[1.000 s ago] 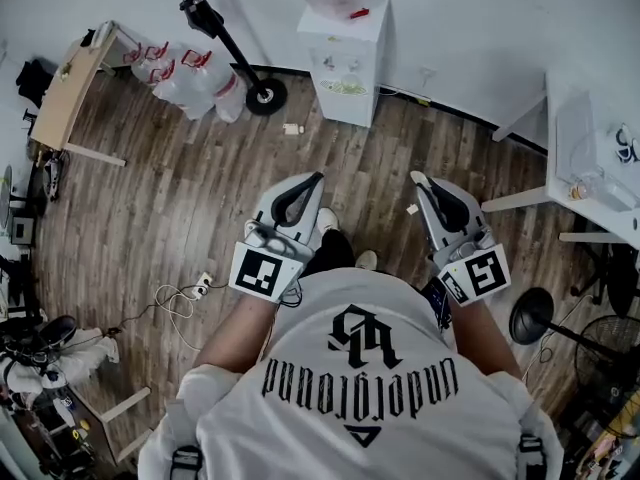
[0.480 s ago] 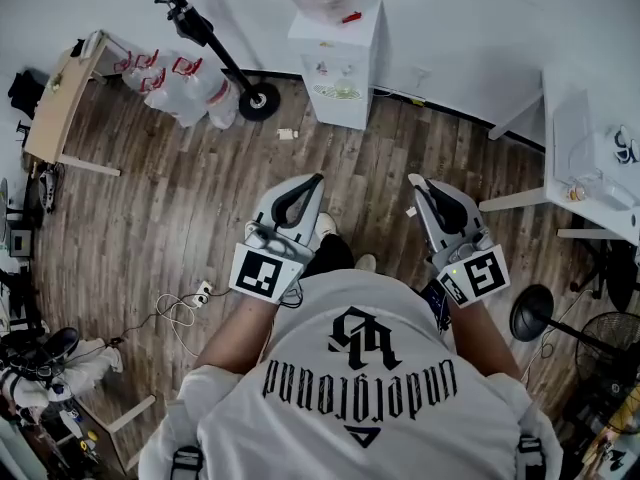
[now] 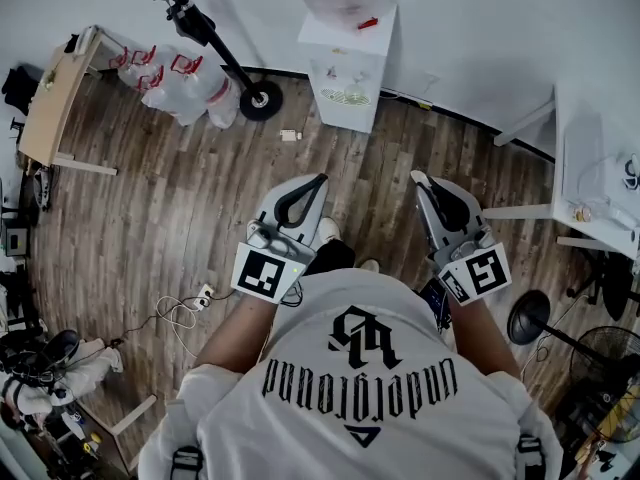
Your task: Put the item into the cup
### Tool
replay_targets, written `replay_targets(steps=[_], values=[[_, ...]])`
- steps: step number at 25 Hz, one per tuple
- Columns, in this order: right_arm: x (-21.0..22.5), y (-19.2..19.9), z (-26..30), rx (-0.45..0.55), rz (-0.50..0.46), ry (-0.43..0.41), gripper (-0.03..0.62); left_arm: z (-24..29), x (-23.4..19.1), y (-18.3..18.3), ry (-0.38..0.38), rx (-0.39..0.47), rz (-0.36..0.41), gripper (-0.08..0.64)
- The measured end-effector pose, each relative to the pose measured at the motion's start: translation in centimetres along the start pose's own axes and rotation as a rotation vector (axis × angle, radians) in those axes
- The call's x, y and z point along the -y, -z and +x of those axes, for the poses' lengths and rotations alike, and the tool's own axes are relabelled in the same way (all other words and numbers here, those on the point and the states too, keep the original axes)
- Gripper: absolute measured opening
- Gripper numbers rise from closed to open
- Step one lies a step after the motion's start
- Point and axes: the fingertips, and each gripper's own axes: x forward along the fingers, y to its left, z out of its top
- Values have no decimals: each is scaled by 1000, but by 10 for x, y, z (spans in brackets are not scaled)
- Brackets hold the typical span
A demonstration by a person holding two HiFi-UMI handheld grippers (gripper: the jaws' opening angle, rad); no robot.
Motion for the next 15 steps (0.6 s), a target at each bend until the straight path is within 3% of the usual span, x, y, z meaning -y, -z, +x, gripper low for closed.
replay_targets(steps=[15], values=[[-2,-11,135,-5,10,27,52,12,-132,5,26,22,5,3]])
